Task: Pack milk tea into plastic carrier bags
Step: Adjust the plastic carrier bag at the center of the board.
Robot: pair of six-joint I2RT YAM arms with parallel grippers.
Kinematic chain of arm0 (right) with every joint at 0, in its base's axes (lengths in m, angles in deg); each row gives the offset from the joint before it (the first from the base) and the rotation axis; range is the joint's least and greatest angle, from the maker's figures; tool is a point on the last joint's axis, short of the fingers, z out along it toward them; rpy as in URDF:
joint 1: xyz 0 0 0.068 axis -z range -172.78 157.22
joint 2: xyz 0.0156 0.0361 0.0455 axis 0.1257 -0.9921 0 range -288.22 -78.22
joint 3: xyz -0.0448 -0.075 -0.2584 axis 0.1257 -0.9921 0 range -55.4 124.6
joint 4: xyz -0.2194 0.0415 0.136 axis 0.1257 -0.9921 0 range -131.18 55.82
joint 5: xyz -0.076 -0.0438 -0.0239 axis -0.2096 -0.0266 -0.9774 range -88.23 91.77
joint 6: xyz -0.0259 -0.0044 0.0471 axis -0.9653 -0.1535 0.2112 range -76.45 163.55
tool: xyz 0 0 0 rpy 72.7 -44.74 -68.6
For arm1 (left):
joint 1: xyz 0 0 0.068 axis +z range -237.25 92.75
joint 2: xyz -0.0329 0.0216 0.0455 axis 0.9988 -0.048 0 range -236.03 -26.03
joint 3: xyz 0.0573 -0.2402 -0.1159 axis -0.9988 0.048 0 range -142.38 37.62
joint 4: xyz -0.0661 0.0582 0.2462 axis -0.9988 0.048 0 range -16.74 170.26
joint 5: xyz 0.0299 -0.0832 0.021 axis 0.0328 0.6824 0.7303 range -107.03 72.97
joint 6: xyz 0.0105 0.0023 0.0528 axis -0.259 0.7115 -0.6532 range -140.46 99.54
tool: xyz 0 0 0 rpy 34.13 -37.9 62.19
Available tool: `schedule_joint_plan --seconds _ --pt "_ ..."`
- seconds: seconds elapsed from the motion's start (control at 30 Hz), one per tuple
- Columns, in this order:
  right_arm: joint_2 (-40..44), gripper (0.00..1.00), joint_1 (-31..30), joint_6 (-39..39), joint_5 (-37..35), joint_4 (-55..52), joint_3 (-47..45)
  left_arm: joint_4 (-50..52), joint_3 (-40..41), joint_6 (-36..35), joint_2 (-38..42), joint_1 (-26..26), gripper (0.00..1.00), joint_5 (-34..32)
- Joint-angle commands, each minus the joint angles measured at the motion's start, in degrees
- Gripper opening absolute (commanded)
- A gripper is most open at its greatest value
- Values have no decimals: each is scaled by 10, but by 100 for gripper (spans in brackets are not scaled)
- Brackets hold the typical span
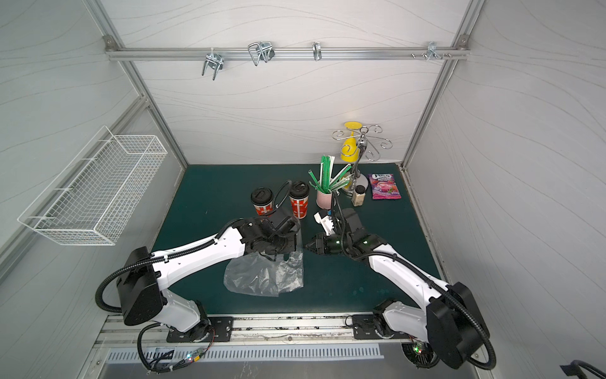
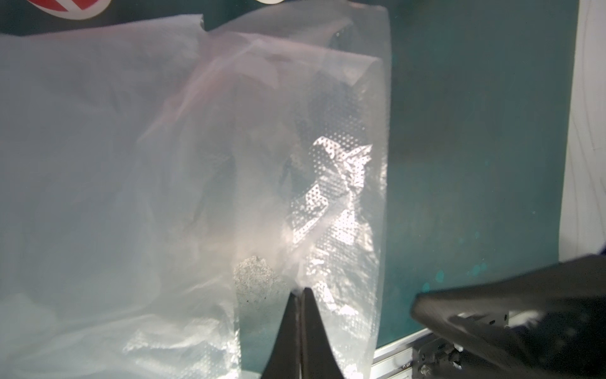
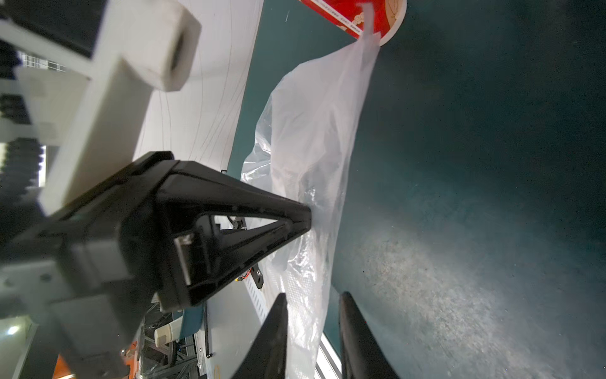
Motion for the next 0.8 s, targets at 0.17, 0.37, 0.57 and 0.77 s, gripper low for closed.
schedule_joint_plan --seconds 0.17,0.37,0.57,0.77 --pt "-29 24 -3 6 -5 36 10 -29 6 13 20 9 0 11" --pt "-36 22 -6 7 -1 46 11 -35 8 14 20 11 0 21" --pt "-47 20 -7 2 -7 47 11 -37 10 14 22 12 0 24" --pt "-46 20 -1 -6 -10 46 8 -37 14 14 25 16 0 23"
